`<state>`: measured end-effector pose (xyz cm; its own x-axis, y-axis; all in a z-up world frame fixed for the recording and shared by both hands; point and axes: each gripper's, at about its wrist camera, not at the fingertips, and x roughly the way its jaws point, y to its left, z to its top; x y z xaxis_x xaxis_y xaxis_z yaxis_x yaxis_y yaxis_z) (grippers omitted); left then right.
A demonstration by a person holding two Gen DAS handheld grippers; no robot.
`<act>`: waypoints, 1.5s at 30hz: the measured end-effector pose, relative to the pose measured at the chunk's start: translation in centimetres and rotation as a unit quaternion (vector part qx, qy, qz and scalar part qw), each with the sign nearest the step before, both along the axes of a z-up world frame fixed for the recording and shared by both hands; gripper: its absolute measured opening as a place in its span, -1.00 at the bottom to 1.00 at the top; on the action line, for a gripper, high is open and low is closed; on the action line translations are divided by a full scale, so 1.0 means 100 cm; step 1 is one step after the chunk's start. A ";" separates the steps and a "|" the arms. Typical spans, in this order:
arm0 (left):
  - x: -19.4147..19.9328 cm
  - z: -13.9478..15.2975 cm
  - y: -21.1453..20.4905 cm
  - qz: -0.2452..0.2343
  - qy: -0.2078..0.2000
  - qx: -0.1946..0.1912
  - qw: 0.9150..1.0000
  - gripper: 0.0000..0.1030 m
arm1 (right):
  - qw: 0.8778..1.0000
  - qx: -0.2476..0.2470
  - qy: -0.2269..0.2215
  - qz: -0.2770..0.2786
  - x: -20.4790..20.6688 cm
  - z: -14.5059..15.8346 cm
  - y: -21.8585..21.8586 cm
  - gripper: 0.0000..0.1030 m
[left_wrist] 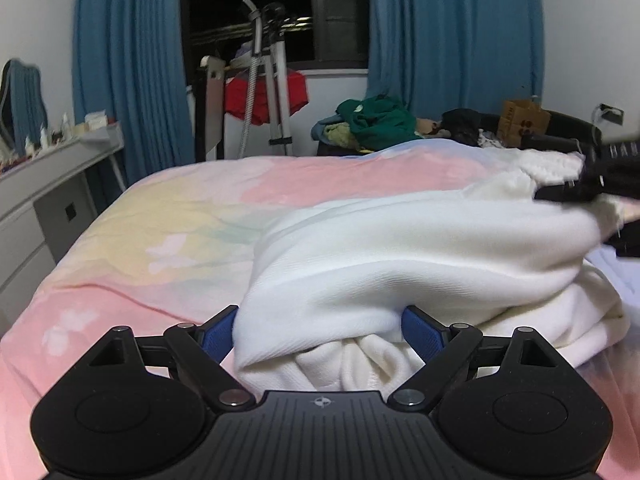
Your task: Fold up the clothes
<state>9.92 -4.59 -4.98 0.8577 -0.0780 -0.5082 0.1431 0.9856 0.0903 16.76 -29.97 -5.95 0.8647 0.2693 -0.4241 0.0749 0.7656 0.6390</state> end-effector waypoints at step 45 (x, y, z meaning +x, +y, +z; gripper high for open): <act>0.011 -0.001 0.065 0.042 0.075 -0.204 0.975 0.51 | 0.995 0.055 0.089 -0.002 -0.008 -0.057 -0.040 0.90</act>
